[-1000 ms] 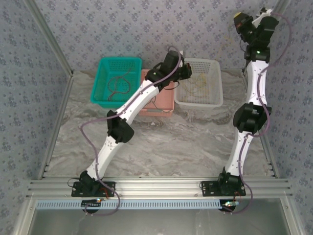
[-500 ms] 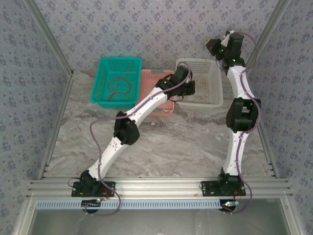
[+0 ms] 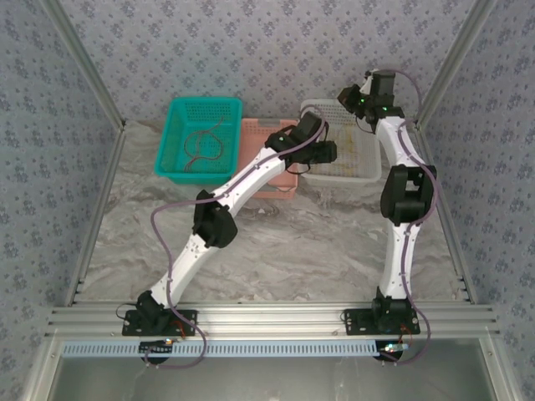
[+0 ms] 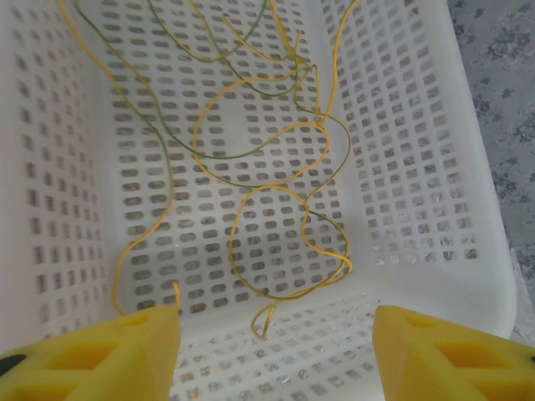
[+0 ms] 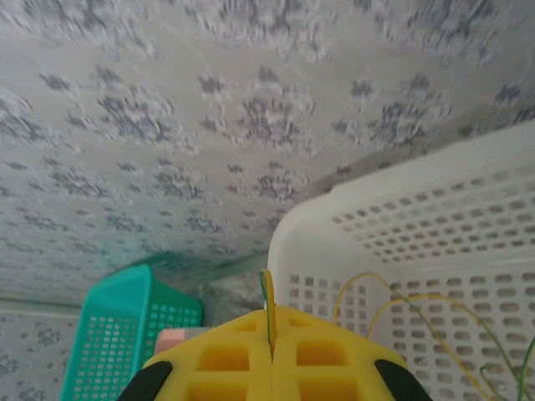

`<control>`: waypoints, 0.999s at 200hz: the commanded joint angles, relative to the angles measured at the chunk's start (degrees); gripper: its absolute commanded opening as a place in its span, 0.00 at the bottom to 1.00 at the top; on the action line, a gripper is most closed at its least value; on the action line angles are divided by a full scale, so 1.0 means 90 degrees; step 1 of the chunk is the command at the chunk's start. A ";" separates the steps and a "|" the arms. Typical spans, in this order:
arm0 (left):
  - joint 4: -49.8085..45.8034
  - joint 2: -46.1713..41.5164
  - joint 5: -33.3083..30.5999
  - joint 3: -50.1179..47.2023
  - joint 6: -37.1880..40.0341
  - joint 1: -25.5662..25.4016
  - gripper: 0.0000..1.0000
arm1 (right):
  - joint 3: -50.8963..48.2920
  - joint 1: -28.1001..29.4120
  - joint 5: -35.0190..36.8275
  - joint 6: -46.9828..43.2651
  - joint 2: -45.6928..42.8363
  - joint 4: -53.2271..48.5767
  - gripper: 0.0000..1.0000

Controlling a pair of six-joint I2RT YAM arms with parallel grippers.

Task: Untangle the cables

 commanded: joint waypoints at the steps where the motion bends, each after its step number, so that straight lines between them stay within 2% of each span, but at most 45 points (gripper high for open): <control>1: -0.0375 -0.0848 -0.0626 0.0004 0.0147 -0.0016 0.63 | 0.0277 0.0062 0.0023 -0.0189 0.0310 -0.0572 0.00; 10: -0.0454 -0.0986 -0.0819 -0.0075 0.0173 -0.0011 0.63 | 0.0373 0.0089 0.0000 -0.0196 0.0368 -0.0740 0.00; 34: -0.0438 -0.1372 -0.1106 -0.0668 0.0111 0.0135 0.64 | 0.0359 0.0198 0.0172 -0.0706 0.0257 -0.1223 0.24; 49: 0.0027 -0.1802 -0.1091 -0.1565 0.0069 0.0241 0.64 | -0.0038 0.0257 0.0508 -0.0902 -0.0076 -0.1252 0.37; 65: 0.1192 -0.2542 -0.0904 -0.3077 -0.0038 0.0403 0.64 | -0.0451 0.0258 0.0793 -0.0967 -0.0469 -0.1142 0.46; 84: 0.2379 -0.3424 -0.0757 -0.4716 -0.0227 0.0636 0.64 | -0.0677 0.0267 0.1092 -0.1064 -0.0847 -0.1275 0.51; 112: 0.2674 -0.4388 -0.0879 -0.5974 -0.0078 0.0771 0.64 | -0.1681 0.0257 0.1518 -0.1160 -0.1806 -0.0961 0.54; 162: 0.2999 -0.6937 -0.0948 -0.8877 -0.0376 0.1308 0.65 | -0.4380 0.0266 0.2293 -0.1253 -0.4636 -0.0460 0.59; 180: 0.2666 -0.8011 -0.0950 -0.9851 -0.0464 0.1654 0.76 | -0.5348 0.0279 0.2678 -0.1246 -0.5734 -0.0772 0.63; 184: 0.2598 -0.8255 -0.0937 -1.0066 -0.0475 0.1748 0.80 | -0.5518 0.0266 0.2766 -0.1244 -0.5976 -0.0879 0.89; 186: 0.2553 -0.8389 -0.0917 -1.0162 -0.0480 0.1785 0.83 | -0.5603 0.0270 0.2817 -0.1246 -0.6081 -0.0918 0.96; 191: 0.2478 -0.8685 -0.0871 -1.0444 -0.0490 0.1923 0.90 | -0.5888 0.0256 0.2927 -0.1267 -0.6395 -0.1045 0.99; 194: 0.2456 -0.8893 -0.0823 -1.0607 -0.0481 0.1995 0.98 | -0.6085 0.0262 0.3027 -0.1261 -0.6579 -0.1115 0.99; 200: 0.2447 -0.9267 -0.0651 -1.0983 -0.0459 0.2189 0.99 | -0.6430 0.0236 0.3212 -0.1232 -0.6986 -0.1225 0.99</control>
